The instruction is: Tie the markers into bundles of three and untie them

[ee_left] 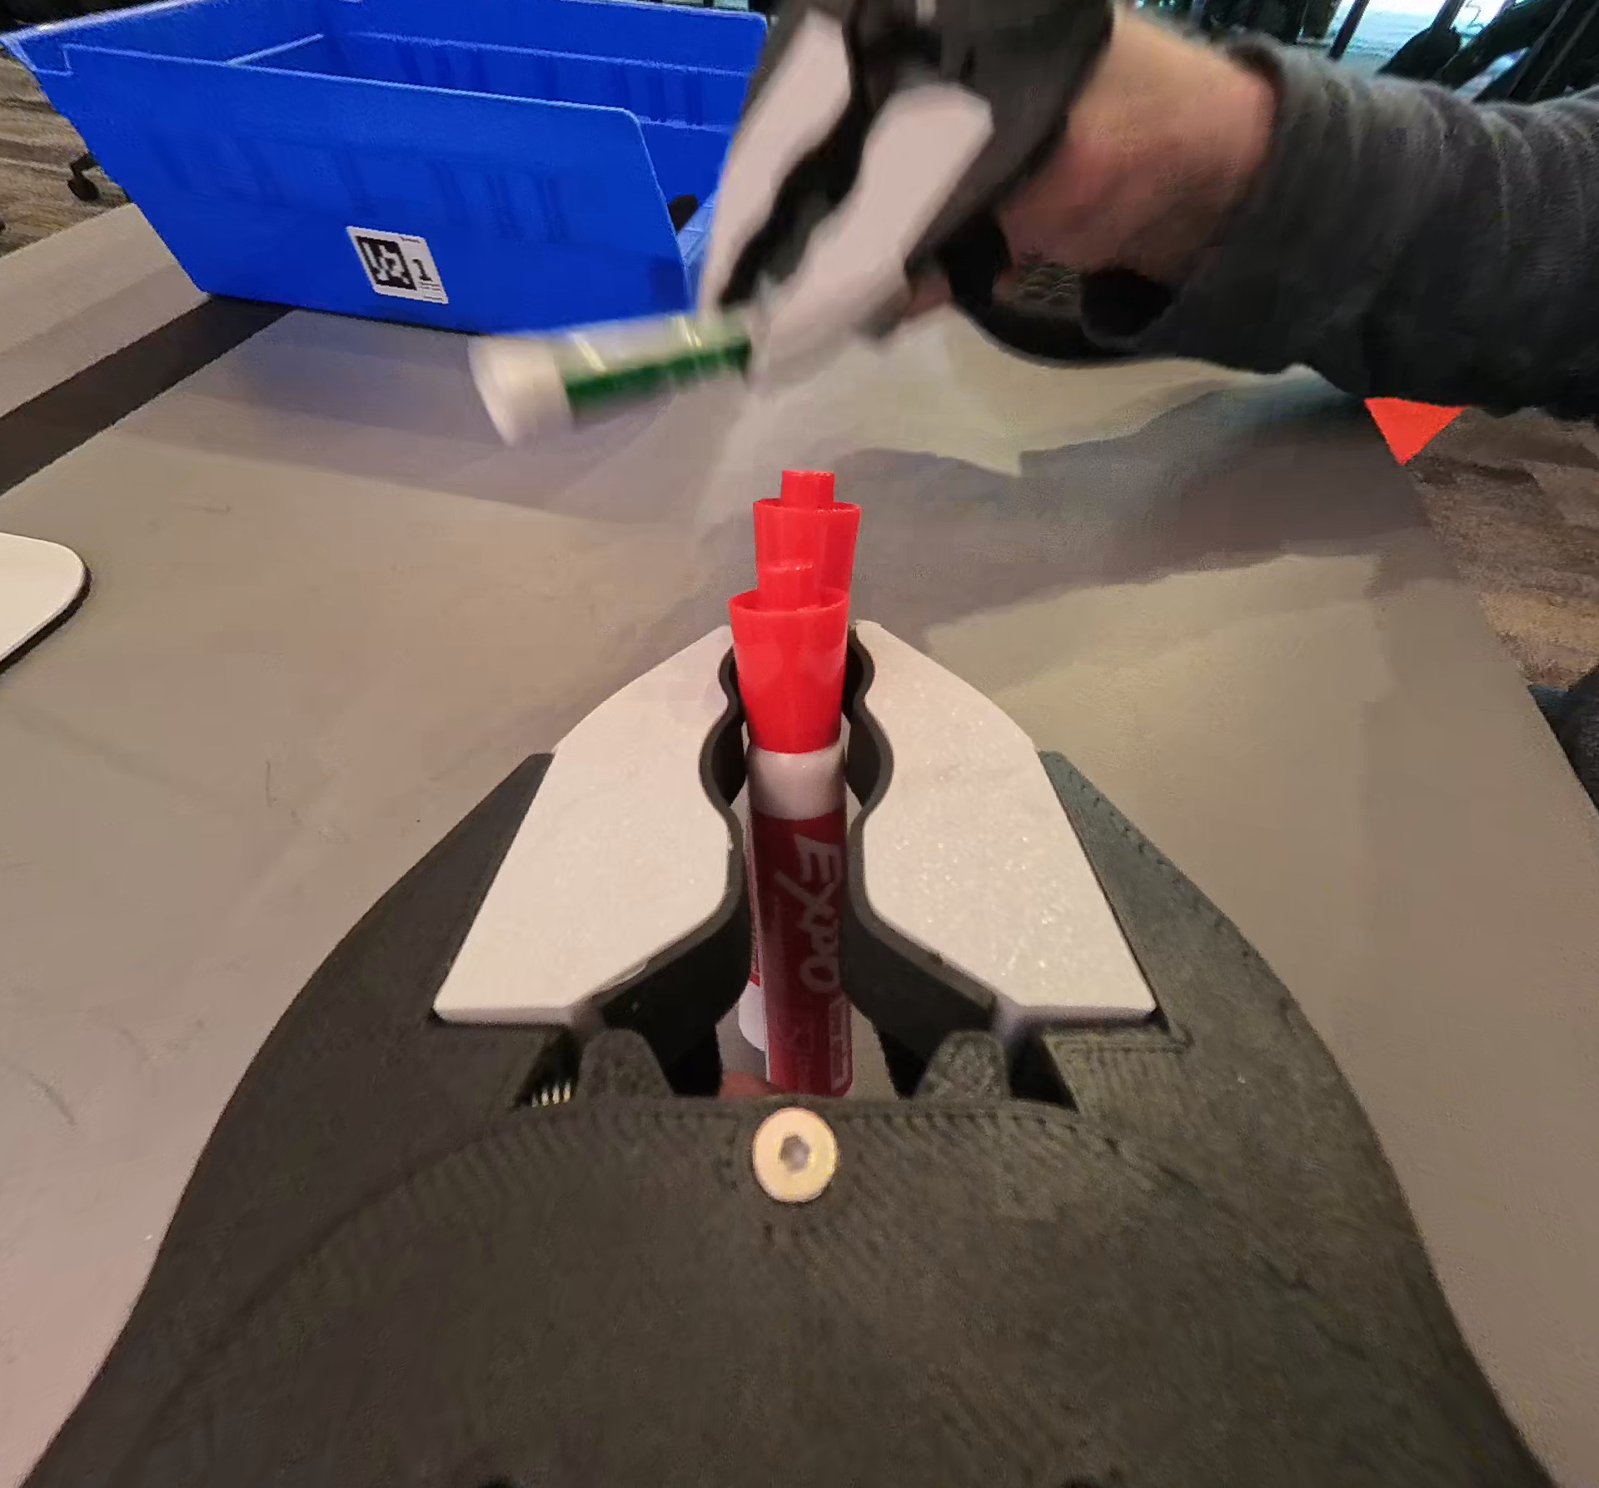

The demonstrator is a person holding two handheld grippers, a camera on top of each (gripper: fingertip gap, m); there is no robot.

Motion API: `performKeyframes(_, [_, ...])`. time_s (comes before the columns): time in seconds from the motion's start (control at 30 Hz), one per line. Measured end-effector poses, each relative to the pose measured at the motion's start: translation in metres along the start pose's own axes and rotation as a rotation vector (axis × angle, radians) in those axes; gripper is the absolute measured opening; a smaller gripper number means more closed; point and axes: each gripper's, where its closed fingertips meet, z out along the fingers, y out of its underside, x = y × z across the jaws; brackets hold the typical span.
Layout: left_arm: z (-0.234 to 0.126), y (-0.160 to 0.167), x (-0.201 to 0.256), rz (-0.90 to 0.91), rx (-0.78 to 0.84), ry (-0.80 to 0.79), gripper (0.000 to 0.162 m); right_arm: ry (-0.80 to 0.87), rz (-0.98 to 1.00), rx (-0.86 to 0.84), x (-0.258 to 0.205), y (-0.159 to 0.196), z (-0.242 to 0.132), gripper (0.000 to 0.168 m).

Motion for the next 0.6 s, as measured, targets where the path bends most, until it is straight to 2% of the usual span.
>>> performKeyframes(0.03, [0.0, 0.0, -0.001, -0.004, 0.002, -0.001, 0.018, 0.082, 0.002, 0.036, 0.028, -0.01, -0.018, 0.018])
performKeyframes(0.13, [0.0, 0.0, -0.001, -0.004, -0.001, -0.003, 0.019, 0.288, 0.061, 0.049, 0.12, -0.012, -0.062, 0.018])
performKeyframes(0.23, [0.0, -0.001, -0.002, -0.008, 0.006, -0.008, 0.018, 0.422, 0.153, -0.049, 0.193, 0.019, -0.075, 0.019])
performKeyframes(0.3, [-0.001, -0.001, -0.003, -0.013, 0.011, -0.017, 0.019, 0.489, 0.171, -0.066, 0.214, 0.027, -0.08, 0.061])
performKeyframes(0.33, [-0.001, -0.001, -0.003, -0.012, 0.009, -0.02, 0.019, 0.475, 0.145, -0.05, 0.208, 0.021, -0.08, 0.062])
performKeyframes(0.4, [0.0, -0.001, -0.004, -0.014, 0.006, -0.022, 0.019, 0.364, 0.028, 0.029, 0.163, -0.009, -0.068, 0.049])
performKeyframes(0.47, [-0.001, -0.004, -0.004, -0.016, 0.028, -0.02, 0.019, 0.069, -0.075, 0.147, 0.076, -0.047, -0.044, 0.042])
performKeyframes(0.53, [0.001, -0.003, -0.004, -0.008, 0.015, -0.034, 0.018, -0.22, -0.099, 0.26, -0.01, -0.076, -0.027, 0.041])
performKeyframes(0.6, [0.003, -0.004, -0.002, 0.002, 0.017, -0.03, 0.018, -0.346, -0.123, 0.306, -0.065, -0.09, -0.007, 0.042])
